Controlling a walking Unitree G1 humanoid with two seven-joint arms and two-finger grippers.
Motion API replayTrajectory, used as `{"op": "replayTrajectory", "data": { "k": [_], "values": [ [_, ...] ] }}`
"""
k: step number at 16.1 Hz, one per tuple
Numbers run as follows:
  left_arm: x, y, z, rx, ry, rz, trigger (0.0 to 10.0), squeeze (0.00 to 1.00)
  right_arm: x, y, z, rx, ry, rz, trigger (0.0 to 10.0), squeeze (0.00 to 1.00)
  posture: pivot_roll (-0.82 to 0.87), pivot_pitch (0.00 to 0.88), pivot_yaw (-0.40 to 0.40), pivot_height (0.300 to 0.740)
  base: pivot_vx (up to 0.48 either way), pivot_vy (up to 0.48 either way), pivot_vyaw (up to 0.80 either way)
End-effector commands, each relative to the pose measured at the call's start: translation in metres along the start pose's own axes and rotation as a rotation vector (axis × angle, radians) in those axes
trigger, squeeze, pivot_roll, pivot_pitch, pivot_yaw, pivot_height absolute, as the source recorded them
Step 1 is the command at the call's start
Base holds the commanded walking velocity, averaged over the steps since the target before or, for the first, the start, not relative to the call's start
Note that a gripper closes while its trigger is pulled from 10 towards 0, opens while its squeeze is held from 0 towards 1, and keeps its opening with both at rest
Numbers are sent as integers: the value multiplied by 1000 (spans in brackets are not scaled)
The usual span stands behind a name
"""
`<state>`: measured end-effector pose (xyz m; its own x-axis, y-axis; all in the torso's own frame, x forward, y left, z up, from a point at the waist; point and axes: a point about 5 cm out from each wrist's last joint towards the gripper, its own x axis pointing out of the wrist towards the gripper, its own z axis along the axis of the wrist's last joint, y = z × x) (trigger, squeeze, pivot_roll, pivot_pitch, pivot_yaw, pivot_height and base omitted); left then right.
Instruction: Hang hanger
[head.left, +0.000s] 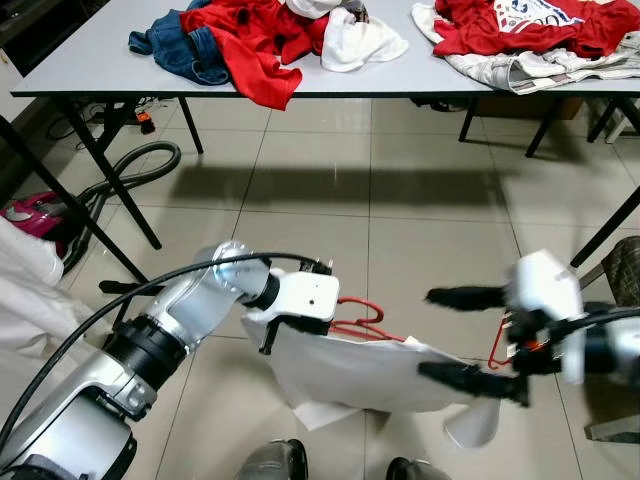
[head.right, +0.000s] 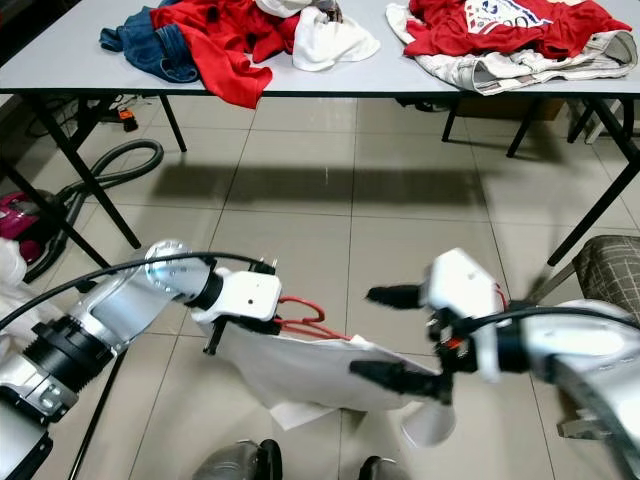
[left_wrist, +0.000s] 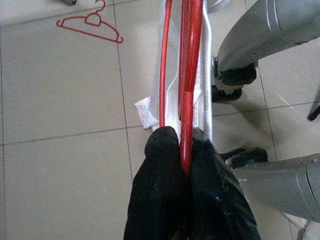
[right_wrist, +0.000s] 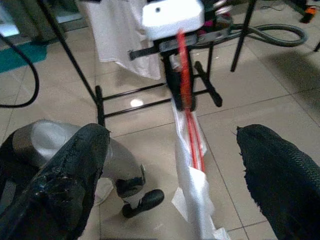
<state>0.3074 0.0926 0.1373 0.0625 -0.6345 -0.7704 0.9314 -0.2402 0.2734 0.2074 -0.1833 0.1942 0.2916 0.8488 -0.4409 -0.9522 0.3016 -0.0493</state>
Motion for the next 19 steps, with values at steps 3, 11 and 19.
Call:
{"op": "replayTrajectory", "data": {
  "k": [3, 11, 19],
  "values": [
    [-12, 12, 19, 89, -31, 63, 10000, 0, 20, -7, -5, -31, 64, -62, 10000, 0, 53, 162, 98, 740, 0, 0, 0],
    [-20, 12, 37, 189, -23, 46, 10000, 0, 56, -23, -7, -131, 52, -140, 0, 0, 84, 158, 121, 740, 0, 0, 0],
    [-20, 11, 37, 192, -23, 48, 10000, 0, 61, -24, -10, -144, 56, -105, 0, 0, 86, 145, 113, 740, 0, 0, 0]
  ]
}}
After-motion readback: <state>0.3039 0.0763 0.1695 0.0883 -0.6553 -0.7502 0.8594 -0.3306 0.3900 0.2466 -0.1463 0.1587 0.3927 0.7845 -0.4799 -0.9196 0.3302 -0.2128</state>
